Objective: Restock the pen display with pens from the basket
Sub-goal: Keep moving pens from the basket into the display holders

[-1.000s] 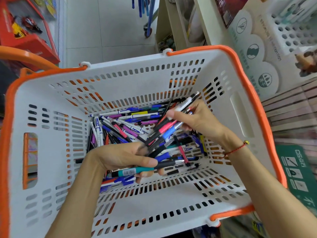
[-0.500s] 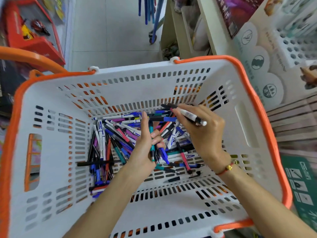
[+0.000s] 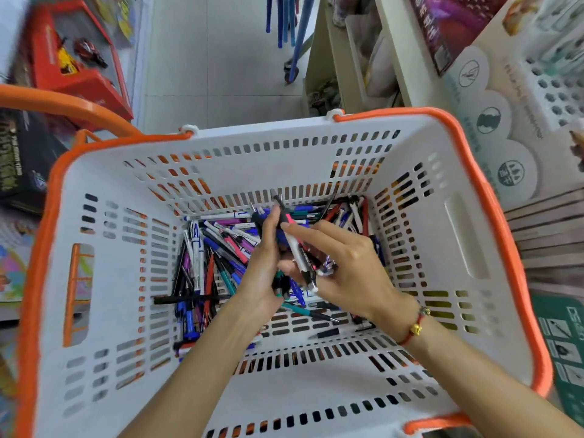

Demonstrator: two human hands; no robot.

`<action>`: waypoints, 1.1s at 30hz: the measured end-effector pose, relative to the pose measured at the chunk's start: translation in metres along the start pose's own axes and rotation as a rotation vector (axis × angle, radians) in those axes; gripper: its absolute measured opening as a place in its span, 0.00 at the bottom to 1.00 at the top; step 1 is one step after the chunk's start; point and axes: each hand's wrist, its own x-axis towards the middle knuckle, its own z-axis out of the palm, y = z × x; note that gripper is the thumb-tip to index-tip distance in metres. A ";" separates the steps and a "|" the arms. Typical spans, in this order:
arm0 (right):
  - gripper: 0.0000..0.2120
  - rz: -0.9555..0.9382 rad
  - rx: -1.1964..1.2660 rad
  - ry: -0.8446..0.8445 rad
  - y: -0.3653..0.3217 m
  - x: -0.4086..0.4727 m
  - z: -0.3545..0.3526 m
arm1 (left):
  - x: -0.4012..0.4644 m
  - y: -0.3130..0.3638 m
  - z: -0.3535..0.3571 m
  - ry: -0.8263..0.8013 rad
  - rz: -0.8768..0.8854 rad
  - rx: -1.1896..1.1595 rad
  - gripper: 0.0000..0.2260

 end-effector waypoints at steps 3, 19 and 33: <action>0.22 0.022 0.029 -0.092 -0.003 -0.002 0.000 | 0.004 -0.004 -0.002 -0.004 0.002 0.001 0.22; 0.25 0.078 0.025 -0.299 -0.006 -0.003 0.000 | 0.008 0.009 -0.009 0.059 -0.151 0.036 0.26; 0.11 0.582 0.225 0.142 0.013 0.010 -0.016 | 0.007 0.007 -0.011 -0.008 -0.010 0.367 0.16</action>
